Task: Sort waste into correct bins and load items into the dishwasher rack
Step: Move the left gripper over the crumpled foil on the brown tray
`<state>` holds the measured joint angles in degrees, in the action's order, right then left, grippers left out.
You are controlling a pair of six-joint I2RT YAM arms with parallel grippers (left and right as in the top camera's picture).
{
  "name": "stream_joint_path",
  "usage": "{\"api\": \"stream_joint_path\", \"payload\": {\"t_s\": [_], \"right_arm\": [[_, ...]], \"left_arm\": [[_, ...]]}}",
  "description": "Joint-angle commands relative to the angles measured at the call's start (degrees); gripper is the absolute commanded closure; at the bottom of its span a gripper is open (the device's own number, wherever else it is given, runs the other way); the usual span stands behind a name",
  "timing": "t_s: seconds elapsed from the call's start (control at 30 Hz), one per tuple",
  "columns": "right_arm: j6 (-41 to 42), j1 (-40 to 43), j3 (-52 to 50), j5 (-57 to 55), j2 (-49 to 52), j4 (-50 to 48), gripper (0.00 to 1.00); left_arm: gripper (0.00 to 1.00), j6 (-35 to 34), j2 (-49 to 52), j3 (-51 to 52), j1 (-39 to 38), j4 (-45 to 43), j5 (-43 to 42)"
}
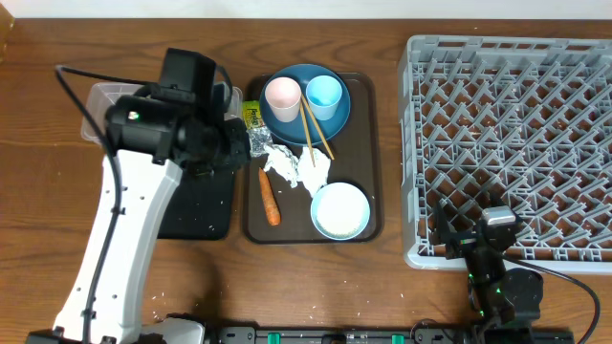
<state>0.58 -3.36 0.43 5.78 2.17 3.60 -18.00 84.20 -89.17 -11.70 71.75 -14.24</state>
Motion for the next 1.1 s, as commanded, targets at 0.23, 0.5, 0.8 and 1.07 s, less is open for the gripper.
{"api": "stream_joint_path", "payload": {"t_s": [0.23,0.5,0.8,1.07], "right_arm": [[-0.66,-0.31,-0.11,0.04,-0.39,0.15,0.01],[-0.66,-0.33,-0.11,0.04,-0.39,0.15,0.01],[-0.66,-0.33,-0.11,0.04,-0.39,0.15,0.01],[-0.66,-0.31,-0.11,0.04,-0.39,0.15,0.01]], "left_arm": [[0.88,0.11,0.07,12.35,-0.22,-14.58,1.46],[0.54,0.11,1.07,15.72,-0.26,-20.24,1.51],[0.49,-0.17,4.96,21.42,-0.50,-28.74,1.42],[0.49,1.44,11.08,21.64,-4.02,-33.11,1.46]]}}
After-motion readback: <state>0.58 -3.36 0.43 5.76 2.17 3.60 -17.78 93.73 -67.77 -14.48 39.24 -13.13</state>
